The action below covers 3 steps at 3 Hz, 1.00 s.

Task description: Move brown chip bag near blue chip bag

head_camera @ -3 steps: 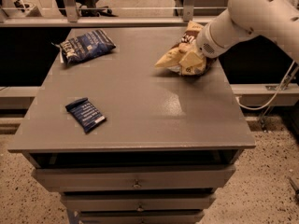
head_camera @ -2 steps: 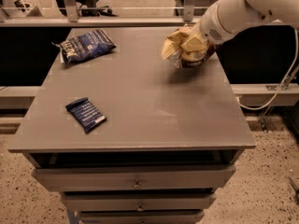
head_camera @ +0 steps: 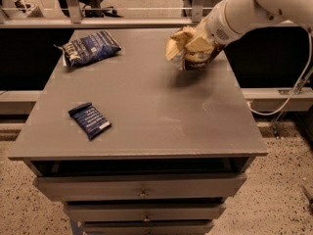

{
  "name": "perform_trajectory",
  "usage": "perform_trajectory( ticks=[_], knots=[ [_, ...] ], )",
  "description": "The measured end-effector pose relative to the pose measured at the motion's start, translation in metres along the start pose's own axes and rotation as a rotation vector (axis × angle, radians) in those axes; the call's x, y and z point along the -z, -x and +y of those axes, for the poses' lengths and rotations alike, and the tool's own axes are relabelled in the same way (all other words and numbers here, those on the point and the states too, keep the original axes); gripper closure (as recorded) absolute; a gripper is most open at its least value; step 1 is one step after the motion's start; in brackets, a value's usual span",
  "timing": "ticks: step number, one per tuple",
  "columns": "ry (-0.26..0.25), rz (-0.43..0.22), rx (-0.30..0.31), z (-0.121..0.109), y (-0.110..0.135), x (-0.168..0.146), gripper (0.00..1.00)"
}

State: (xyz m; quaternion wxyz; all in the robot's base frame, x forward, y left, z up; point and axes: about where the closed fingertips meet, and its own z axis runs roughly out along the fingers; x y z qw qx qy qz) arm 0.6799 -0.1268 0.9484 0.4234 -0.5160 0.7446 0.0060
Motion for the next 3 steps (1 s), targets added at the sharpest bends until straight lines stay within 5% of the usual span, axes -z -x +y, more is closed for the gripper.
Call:
perform_trajectory(
  ticks=[3],
  knots=[
    [0.074, -0.251, 0.336, 0.01, 0.114, -0.122, 1.0]
  ],
)
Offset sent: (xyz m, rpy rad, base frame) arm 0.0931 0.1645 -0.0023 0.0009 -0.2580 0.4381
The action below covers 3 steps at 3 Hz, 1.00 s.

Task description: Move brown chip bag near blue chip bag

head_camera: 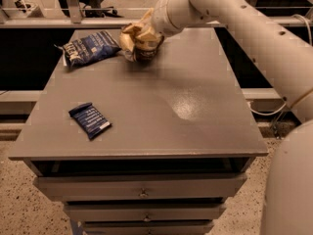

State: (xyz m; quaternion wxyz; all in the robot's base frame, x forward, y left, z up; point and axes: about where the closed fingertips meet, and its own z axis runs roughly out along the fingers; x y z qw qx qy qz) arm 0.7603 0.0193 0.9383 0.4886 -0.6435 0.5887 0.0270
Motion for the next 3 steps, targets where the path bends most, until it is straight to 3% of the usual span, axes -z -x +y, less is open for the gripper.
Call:
perform_trajectory(
  ticks=[1, 3],
  knots=[
    [0.013, -0.018, 0.093, 0.002, 0.01, -0.038, 1.0],
    [0.019, -0.01, 0.262, 0.008, 0.006, -0.074, 0.59]
  ],
)
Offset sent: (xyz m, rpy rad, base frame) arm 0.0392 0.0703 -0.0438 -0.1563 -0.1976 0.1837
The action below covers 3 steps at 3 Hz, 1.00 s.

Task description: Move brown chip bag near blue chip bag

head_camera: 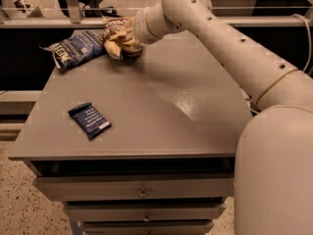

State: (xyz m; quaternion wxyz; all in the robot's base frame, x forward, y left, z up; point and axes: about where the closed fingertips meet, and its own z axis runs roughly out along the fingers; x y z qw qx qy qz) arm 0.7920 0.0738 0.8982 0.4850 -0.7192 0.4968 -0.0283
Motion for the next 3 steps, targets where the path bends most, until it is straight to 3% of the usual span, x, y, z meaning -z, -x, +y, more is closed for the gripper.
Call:
perform_trajectory(
  ticks=[2, 3],
  knots=[
    [-0.008, 0.011, 0.067, 0.0, -0.005, 0.004, 0.12],
    [-0.02, -0.001, 0.078, -0.004, 0.001, 0.014, 0.0]
  ],
)
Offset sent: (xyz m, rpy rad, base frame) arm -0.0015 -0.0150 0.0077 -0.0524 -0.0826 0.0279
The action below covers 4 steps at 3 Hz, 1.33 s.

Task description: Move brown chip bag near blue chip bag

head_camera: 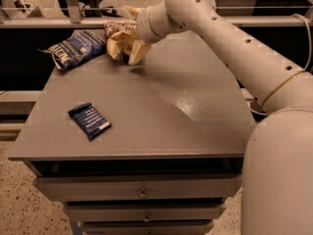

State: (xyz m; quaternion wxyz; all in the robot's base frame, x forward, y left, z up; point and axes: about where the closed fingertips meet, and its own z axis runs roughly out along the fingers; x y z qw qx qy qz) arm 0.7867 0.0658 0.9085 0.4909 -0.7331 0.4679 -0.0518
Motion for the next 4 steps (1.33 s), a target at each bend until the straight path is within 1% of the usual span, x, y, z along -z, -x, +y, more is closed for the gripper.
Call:
perform_trajectory(
  ticks=[1, 2, 3, 4],
  knots=[
    [-0.02, -0.027, -0.043, -0.005, 0.008, 0.025, 0.0],
    [-0.047, -0.033, -0.182, -0.017, -0.006, 0.079, 0.0],
    [-0.079, -0.024, -0.328, -0.028, -0.021, 0.144, 0.0],
    [-0.074, -0.029, -0.344, -0.027, -0.02, 0.143, 0.0]
  ],
)
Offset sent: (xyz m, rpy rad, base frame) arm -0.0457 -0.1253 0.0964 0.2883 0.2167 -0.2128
